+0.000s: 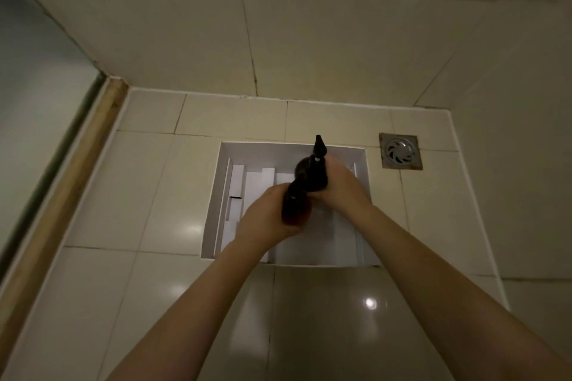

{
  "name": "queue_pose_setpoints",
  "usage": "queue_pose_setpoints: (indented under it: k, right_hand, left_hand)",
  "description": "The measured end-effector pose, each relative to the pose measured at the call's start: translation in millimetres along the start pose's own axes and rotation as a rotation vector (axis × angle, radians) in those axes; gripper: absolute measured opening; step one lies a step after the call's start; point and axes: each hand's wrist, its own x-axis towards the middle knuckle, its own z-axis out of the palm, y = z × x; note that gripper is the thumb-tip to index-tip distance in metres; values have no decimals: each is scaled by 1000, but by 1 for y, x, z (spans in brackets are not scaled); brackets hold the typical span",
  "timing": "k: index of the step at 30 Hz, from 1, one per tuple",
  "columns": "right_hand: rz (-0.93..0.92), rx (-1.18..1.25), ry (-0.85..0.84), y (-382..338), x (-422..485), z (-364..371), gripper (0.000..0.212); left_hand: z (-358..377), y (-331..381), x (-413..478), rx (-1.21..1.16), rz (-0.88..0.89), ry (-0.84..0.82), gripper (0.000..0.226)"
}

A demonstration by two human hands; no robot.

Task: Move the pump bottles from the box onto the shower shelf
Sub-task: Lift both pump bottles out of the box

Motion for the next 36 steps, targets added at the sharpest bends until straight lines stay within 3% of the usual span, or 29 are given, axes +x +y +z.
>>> queue_pose_setpoints:
  k: [3,9,14,20,24,30,36]
  right_hand:
    - [19,-48,46,3,-8,0,39]
    - [10,-15,114,10,-21,3,19]
    - [32,73,152,13,-15,15,24]
    - [38,225,239,13,-19,22,41]
    - [-15,237,237,5,-27,5,45]
    - [-58,440,274,-19,-47,-53,77]
    - [-138,496,290,-65,-66,-120,75]
  left_hand:
    - [4,-2,2,31,-23,46,39]
    - [10,-8,4,44,2,56,37]
    - [10,-9,10,90,-6,8,52]
    - [8,-5,8,51,-59,31,53]
    - [-7,-7,-6,-89,-96,120,58]
    - [-58,14,-27,-296,-114,217,70]
    - [-136,64,-42,-540,-22,323,66]
